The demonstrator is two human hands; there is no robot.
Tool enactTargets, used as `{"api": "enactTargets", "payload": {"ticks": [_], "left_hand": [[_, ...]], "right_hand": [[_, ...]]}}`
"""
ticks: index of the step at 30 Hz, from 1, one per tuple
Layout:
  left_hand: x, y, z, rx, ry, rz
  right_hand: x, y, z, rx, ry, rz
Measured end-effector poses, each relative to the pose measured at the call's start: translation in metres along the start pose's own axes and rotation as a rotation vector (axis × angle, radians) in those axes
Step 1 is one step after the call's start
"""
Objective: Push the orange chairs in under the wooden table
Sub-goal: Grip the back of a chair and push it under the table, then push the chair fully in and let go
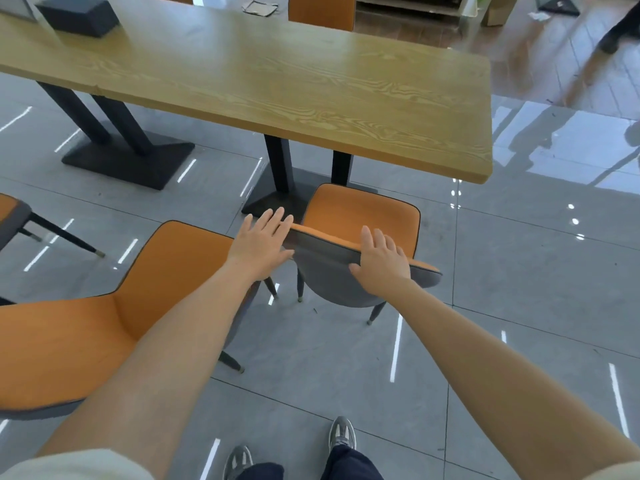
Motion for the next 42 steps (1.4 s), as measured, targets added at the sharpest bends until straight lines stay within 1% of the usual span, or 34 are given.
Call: {"api": "enactTargets", "payload": {"ticks": [6,11,17,21,25,29,33,35,37,39,42], "left_hand": [[-0.024,-0.091,0.000,0.006,0.037,-0.024],[-0.042,-0.188,0.011,-0.023,0.080,0.035],[-0.092,-0.294,0.020,-0.028,0.038,0.117],[-0.138,-0.342,0.033,-0.024,-0.015,0.123],[-0.184,-0.366,0.055,-0.052,-0.057,0.142],[-0.230,-0.380,0.081,-0.070,-0.091,0.156],[-0.272,-0.397,0.100,-0.215,-0.108,0.139],[-0.290,-0.402,0.109,-0.309,-0.134,0.130],[-0.299,-0.403,0.114,-0.218,-0.143,0.176],[-0.302,-0.402,0.118,-0.109,-0.097,0.228],[-0.296,-0.402,0.115,-0.092,-0.009,0.260]], "right_hand": [[0.003,-0.094,0.000,-0.005,0.060,-0.041],[0.007,-0.189,0.018,-0.006,0.097,-0.001],[-0.009,-0.301,0.042,0.074,0.100,0.088],[-0.036,-0.366,0.062,0.095,0.096,0.061],[-0.070,-0.408,0.087,0.076,0.030,0.000],[-0.106,-0.439,0.119,0.117,-0.081,-0.040],[-0.141,-0.461,0.152,0.190,-0.173,-0.063],[-0.154,-0.467,0.167,0.160,-0.192,-0.061],[-0.161,-0.471,0.176,0.046,-0.134,-0.068],[-0.163,-0.473,0.180,-0.022,-0.041,-0.057],[-0.161,-0.476,0.183,-0.072,0.086,-0.016]]}}
Point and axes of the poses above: each hand's wrist, its own x-axis towards the middle knuckle, its own z-axis out of the palm, y = z × x, the point moved 4 cm from there along x, towards the middle knuckle, and after that the axes turned 1 degree about y, right-handed, at the moved point
